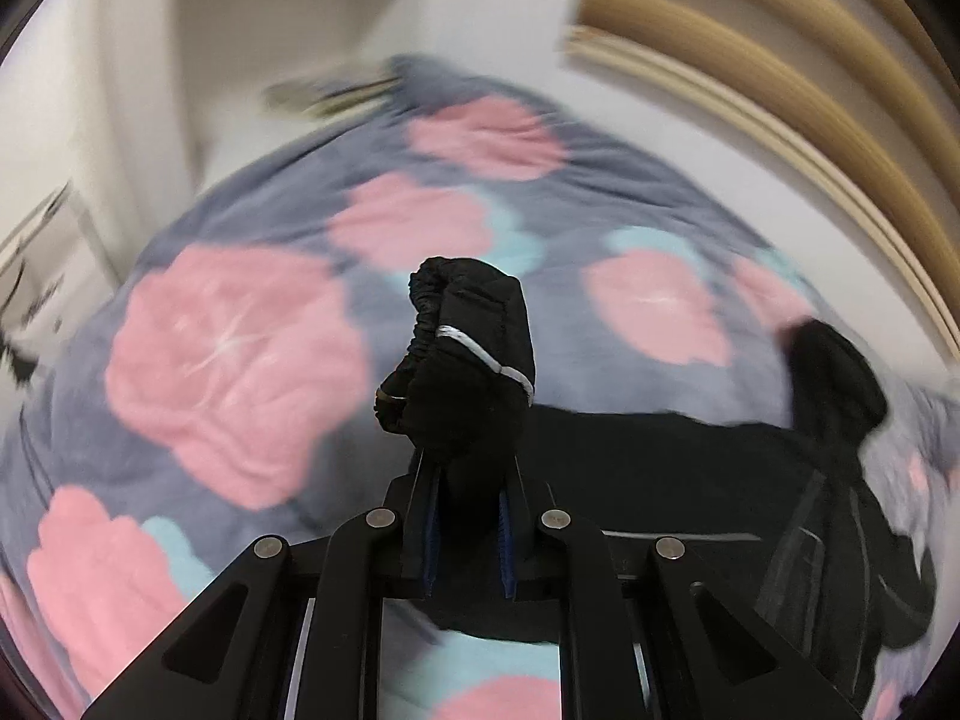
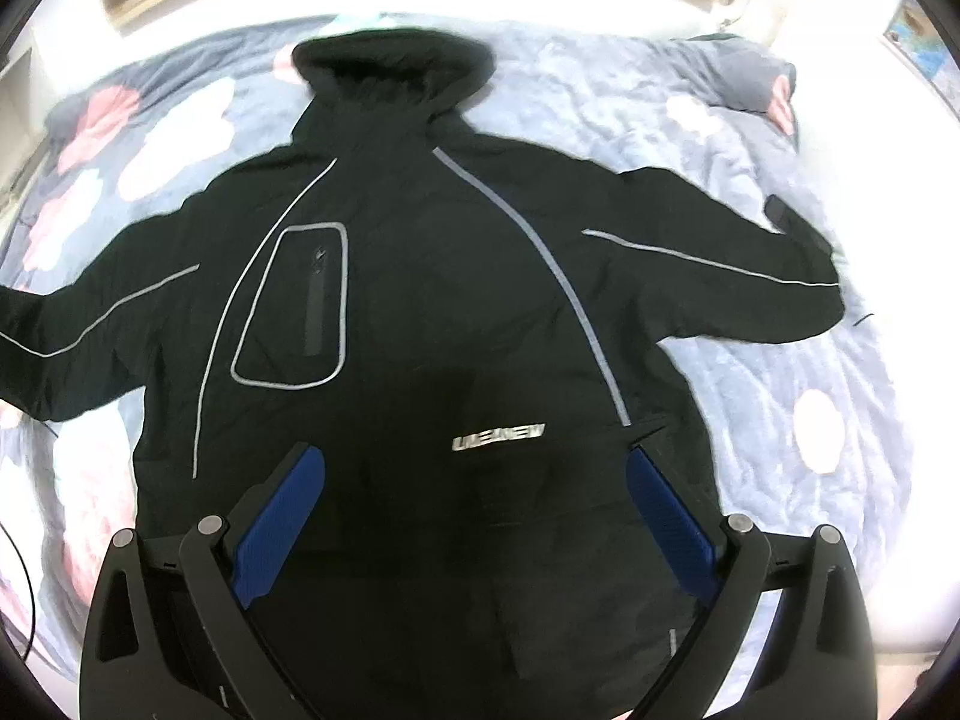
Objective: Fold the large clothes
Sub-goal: 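Grasp the black jacket sleeve cuff with the left gripper, then fold the held sleeve across the jacket body with the left gripper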
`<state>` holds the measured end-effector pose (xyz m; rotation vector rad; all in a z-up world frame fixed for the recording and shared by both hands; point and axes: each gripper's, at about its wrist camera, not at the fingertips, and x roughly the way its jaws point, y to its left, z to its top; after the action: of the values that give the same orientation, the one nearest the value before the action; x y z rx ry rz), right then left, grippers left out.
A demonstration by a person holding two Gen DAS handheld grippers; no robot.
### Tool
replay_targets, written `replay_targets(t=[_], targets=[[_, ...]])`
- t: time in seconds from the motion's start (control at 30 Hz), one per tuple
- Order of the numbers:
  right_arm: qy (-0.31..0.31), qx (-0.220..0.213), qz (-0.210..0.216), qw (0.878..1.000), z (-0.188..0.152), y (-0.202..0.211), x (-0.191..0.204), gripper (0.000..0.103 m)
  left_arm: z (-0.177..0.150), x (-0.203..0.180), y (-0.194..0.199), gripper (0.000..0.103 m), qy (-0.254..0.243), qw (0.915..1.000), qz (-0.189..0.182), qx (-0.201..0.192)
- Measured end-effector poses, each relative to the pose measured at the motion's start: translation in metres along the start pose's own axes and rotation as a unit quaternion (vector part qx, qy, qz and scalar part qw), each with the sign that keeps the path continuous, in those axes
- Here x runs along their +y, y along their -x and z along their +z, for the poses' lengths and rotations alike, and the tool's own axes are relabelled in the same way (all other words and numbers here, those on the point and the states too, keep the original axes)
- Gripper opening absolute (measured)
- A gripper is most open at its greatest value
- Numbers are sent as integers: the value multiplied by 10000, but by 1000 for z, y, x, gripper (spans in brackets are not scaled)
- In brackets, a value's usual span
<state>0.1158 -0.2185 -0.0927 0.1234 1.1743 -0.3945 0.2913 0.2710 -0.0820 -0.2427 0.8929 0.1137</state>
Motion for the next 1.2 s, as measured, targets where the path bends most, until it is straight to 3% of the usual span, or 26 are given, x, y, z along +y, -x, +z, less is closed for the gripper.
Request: replay_targets(t=[0.13,0.23,0.47,0.57,0.7,0.87,0.97,1.03,1.1,1.17,1.2], targets=[[-227,-123,35,9997,-3,9,-26,101,-5,-86,29,15,-692,9962,-521,-95],[-445,-191,64,9988,-6,13,-48,101,-18,-160,37,15,-1324,9868,-929,-79],[-846,-63,117,9963,-15,-3,-93,101,-87,-324,19,15,-2402,9508,-1935,286],[-927,3,150,9956,-13,-16,-107,101,-114,-372,-5,15,-2690,9403,-2017,523],[-844,132,78,9963,-7,-35,-115,101,-143,-402,-45,15,-2784,9290,-2209,1033],[-649,356,66,9972,6,-68,-116,101,-181,-417,-115,21,-2600,9057,-2510,2217],[-456,414,78,9981,19,-87,-110,101,-185,-408,-118,23,-2577,8983,-2672,2349],[-318,374,104,9987,29,-96,-105,101,-182,-405,-108,36,-2493,8932,-2853,2422],[-227,310,210,9990,40,-104,-100,101,-171,-392,-90,68,-2095,8794,-3428,2553],[-207,251,459,9984,54,-114,-93,101,-163,-377,-71,80,-1733,8690,-3891,2518],[-211,221,601,9977,60,-117,-91,101,-160,-370,-64,80,-1666,8665,-3965,2535]])
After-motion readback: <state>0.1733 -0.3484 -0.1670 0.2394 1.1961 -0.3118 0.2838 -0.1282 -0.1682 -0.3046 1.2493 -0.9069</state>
